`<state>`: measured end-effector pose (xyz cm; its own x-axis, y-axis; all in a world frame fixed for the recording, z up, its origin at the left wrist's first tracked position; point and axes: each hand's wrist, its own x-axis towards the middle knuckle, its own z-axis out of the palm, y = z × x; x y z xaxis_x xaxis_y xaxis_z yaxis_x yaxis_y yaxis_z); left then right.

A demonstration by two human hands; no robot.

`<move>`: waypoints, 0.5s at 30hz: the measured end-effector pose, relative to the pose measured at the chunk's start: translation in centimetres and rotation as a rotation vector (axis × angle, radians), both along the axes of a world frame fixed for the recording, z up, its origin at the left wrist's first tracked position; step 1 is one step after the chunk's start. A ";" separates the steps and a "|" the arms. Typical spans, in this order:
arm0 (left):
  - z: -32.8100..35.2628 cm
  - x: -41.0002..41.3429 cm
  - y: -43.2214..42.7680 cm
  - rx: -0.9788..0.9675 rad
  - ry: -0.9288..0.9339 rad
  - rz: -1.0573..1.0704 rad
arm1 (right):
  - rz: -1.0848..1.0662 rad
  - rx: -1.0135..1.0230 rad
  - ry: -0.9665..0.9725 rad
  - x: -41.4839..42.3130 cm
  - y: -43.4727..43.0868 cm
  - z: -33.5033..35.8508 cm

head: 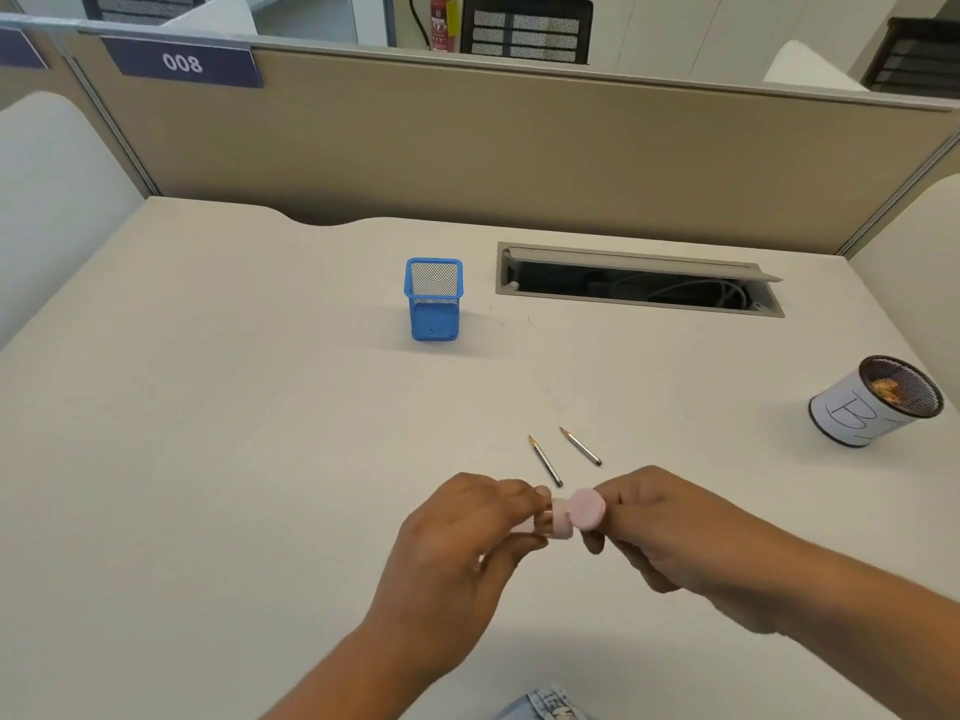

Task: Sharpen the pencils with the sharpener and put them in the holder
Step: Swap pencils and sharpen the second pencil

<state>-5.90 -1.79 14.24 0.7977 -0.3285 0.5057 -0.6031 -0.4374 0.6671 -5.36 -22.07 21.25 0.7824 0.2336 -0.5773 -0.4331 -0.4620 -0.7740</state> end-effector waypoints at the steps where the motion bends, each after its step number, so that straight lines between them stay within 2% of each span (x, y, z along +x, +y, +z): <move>1: 0.2 0.1 0.1 -0.016 0.061 0.013 | 0.050 -0.047 -0.072 0.0 -0.1 -0.1; 4: 0.8 0.3 0.5 -0.088 0.272 0.051 | 0.200 -0.253 -0.454 0.1 -0.7 -0.6; 7: 1.5 0.5 0.6 -0.160 0.436 0.060 | 0.421 -0.578 -0.930 0.1 -1.5 -0.7; 9: 2.0 0.6 0.5 -0.197 0.504 0.041 | 0.496 -0.715 -1.086 0.0 -1.4 -1.0; 12: 1.8 0.6 0.2 -0.204 0.438 0.066 | 0.432 -0.687 -1.033 0.0 -0.7 -1.3; 15: 0.8 0.6 0.1 -0.151 0.194 0.083 | 0.242 -0.503 -0.732 0.0 -0.2 -1.7</move>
